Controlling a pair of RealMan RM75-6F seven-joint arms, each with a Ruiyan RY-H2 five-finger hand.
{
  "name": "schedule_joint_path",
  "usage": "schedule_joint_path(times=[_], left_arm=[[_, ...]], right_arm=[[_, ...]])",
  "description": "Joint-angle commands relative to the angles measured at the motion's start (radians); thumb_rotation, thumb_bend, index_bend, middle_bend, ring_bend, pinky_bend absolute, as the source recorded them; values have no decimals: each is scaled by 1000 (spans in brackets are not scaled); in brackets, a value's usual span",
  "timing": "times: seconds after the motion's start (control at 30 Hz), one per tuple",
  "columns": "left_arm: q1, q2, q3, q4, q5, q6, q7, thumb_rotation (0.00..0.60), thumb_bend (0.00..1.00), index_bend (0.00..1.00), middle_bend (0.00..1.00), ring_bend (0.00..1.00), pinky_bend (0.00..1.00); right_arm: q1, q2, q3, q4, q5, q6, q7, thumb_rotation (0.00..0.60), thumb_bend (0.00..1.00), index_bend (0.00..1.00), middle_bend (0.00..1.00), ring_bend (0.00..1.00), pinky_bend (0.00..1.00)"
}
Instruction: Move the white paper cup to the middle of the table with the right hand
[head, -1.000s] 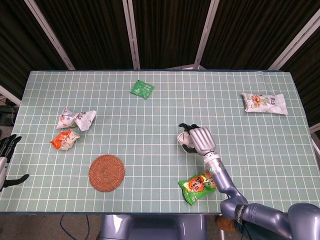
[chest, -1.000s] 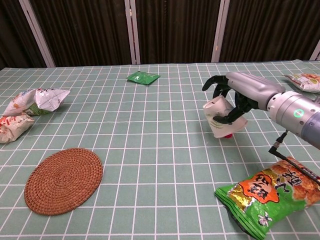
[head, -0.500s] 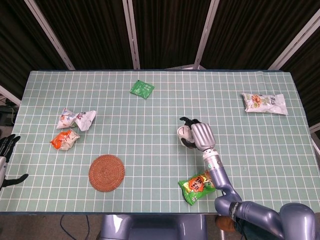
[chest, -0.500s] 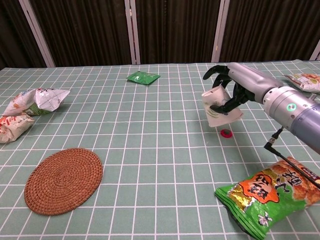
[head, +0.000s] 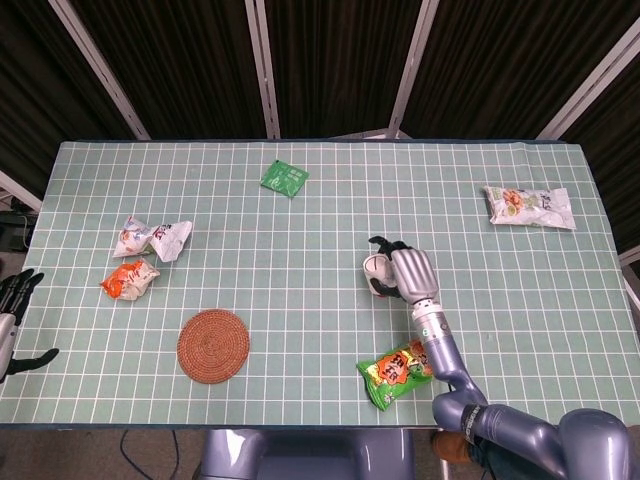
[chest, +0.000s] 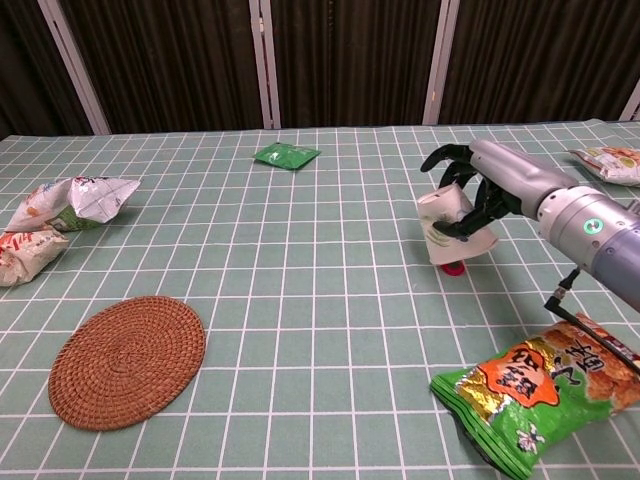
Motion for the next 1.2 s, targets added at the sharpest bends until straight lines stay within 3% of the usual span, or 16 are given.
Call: schedule_joint_path(times=[0.03,0.13,0.2,0.3,0.97,1.2], left_arm=[[0,0,-1,1,-2,0,0,600,0,0,0,0,0],[-1,0,-1,2,-4,-2,-2,600,0,0,0,0,0],[-2,0,-2,3,-7,-4,-5,600,0,0,0,0,0],[-2,1,-2,4,-9,-6,-6,600,0,0,0,0,0],[7,16,8,-15,19,10,-22,600,0,0,0,0,0],[9,22,10,-17,24,13,-30,600,0,0,0,0,0]], right_arm=[[2,-7,3,2,2,2,0,600,248,226,410,283,446],[4,-12,3,0,0,2,1,600,224,130,335,225,378],[4,-5,-2,-11,-6,-11,17,600,184,37,217,129,279],[2,13,-10,-32,-13,-33,48,600,131,0,124,54,213],[-35,97,-60,-206,-56,4,-17,600,129,0,116,79,272],[-47,118,-74,-259,-74,30,-53,600,129,0,114,68,243]])
